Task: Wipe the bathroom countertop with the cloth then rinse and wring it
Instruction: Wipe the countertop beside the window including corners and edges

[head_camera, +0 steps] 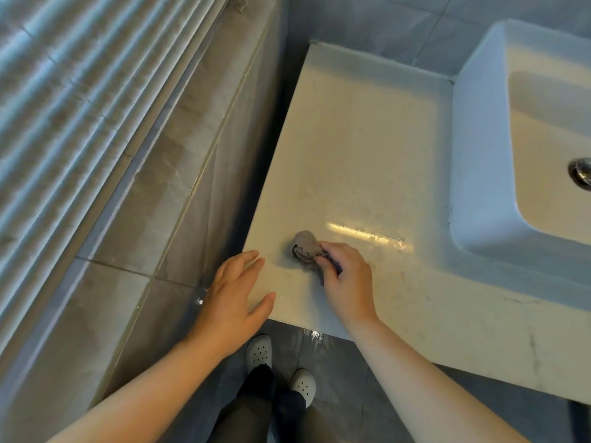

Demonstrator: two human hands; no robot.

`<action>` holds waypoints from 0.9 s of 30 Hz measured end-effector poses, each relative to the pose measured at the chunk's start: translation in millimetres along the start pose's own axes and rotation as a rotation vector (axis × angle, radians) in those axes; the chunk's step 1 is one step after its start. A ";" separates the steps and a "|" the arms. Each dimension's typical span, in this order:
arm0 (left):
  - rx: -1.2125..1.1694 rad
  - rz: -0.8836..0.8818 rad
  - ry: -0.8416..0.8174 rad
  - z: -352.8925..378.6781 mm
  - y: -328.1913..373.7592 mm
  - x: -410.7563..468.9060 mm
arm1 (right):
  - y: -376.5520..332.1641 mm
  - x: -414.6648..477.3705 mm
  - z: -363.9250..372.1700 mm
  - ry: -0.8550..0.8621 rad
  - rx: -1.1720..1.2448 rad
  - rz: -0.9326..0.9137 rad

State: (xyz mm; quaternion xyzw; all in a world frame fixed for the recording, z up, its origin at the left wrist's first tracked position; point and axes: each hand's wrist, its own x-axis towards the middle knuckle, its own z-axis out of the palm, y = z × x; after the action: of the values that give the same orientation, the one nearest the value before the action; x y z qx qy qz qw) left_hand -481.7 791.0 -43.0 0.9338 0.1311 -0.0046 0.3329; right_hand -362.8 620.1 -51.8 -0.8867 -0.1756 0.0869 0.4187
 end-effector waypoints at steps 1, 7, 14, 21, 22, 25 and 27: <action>-0.028 -0.009 0.023 0.0 2.0 -2.3 | -1.9 -6.3 -1.4 -0.034 0.029 0.023; -0.099 -0.140 0.046 -3.0 1.6 -16.5 | -18.2 14.5 -27.8 -0.045 0.158 0.151; -0.233 -0.266 0.082 -0.1 -12.9 -34.5 | -36.0 94.7 -1.2 -0.097 -0.011 -0.013; -0.319 -0.265 0.071 1.7 -17.7 -45.9 | -32.6 44.2 31.5 -0.166 -0.060 -0.126; -0.326 -0.271 0.078 2.3 -17.8 -46.7 | -31.2 36.1 31.0 -0.194 -0.064 -0.142; -0.349 -0.283 0.092 3.4 -17.2 -49.2 | -27.1 18.1 25.2 -0.272 -0.071 -0.150; -0.361 -0.281 0.093 3.7 -17.8 -50.6 | -26.4 9.4 20.1 -0.318 -0.075 -0.138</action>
State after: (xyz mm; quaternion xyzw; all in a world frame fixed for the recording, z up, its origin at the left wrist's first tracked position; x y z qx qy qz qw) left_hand -534.7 789.7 -52.1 0.8310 0.2735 0.0157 0.4842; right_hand -366.5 653.6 -44.2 -0.8627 -0.3032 0.1905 0.3572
